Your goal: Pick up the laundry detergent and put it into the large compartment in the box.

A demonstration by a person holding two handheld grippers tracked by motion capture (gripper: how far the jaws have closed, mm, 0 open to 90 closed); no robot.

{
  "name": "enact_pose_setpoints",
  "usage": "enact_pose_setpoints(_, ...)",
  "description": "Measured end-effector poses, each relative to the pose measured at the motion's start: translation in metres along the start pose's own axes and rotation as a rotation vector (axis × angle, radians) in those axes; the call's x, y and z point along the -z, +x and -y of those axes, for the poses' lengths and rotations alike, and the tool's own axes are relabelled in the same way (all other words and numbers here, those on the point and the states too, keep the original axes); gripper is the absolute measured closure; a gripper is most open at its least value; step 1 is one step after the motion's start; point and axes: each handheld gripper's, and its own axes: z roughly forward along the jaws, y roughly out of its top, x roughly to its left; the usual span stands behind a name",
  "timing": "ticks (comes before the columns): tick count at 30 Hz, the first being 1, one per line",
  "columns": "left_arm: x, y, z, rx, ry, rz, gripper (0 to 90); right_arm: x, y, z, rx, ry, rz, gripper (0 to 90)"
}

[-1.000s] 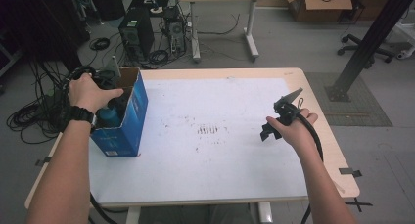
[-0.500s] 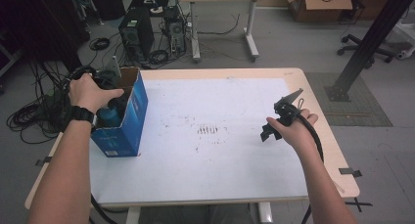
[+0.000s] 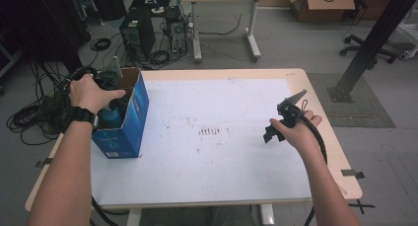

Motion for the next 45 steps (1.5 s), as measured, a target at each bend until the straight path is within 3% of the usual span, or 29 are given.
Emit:
enact_pose_setpoints(13,0.018,-0.001,0.004,-0.013,-0.022,-0.009,28.1,0.002,0.002,0.001,0.001,-0.003,-0.005,4.4)
enact_pose_setpoints(26,0.06,-0.007,0.009,-0.02,-0.079,-0.014,25.5,0.012,0.002,0.002,0.004,-0.017,-0.006,4.3)
enact_pose_setpoints(34,0.081,-0.032,0.011,-0.054,-0.113,-0.006,22.9,0.017,0.002,0.006,0.004,-0.029,-0.007,4.3)
enact_pose_setpoints(40,0.086,-0.053,0.01,-0.077,-0.132,0.02,18.7,0.021,0.002,0.008,0.005,-0.035,-0.009,4.3)
enact_pose_setpoints(45,0.085,-0.072,0.01,-0.126,-0.137,0.042,15.6,0.024,0.002,0.01,0.005,-0.038,-0.009,4.3)
